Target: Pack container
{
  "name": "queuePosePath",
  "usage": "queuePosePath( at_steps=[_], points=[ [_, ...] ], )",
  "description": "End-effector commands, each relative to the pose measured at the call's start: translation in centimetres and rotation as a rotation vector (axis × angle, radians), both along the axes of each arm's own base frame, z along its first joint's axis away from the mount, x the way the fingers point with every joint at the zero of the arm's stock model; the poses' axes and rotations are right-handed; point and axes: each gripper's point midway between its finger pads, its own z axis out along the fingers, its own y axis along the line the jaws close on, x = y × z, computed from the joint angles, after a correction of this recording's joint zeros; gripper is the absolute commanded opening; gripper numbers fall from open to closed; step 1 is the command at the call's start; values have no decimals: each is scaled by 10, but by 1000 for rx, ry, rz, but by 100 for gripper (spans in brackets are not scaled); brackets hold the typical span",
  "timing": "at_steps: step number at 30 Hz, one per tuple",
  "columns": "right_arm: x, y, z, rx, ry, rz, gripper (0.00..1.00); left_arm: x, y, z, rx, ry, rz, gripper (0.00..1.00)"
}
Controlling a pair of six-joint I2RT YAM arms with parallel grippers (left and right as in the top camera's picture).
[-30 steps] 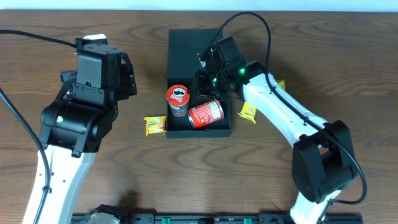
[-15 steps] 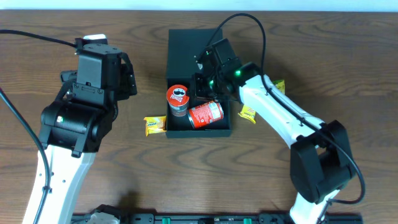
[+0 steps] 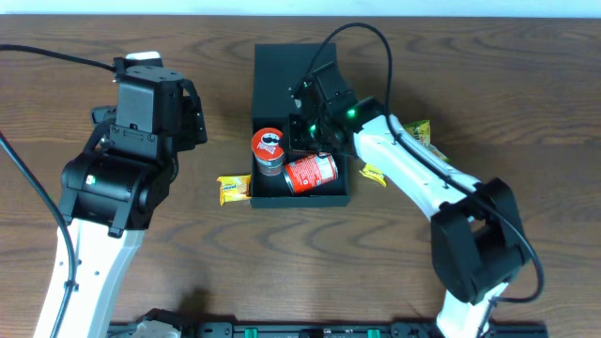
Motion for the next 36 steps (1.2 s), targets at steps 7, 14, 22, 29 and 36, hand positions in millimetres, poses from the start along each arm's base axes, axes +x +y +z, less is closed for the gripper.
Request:
queuePosePath(
  at_steps=[7, 14, 22, 29, 36],
  points=[
    [1, -8, -21, -95, -36, 35, 1, 2, 0, 4, -10, -12, 11, 95],
    [9, -26, -26, -151, -64, 40, 1, 2, 0, 4, -11, -12, 10, 95],
    [25, -64, -31, -208, -67, 11, 2, 2, 0, 4, -11, -12, 10, 95],
    [32, -99, -37, -267, -54, -10, 1, 2, 0, 4, -11, -12, 10, 95],
    [52, -119, -11, -331, -96, -39, 1, 2, 0, 4, -12, -11, 9, 96]
  ],
)
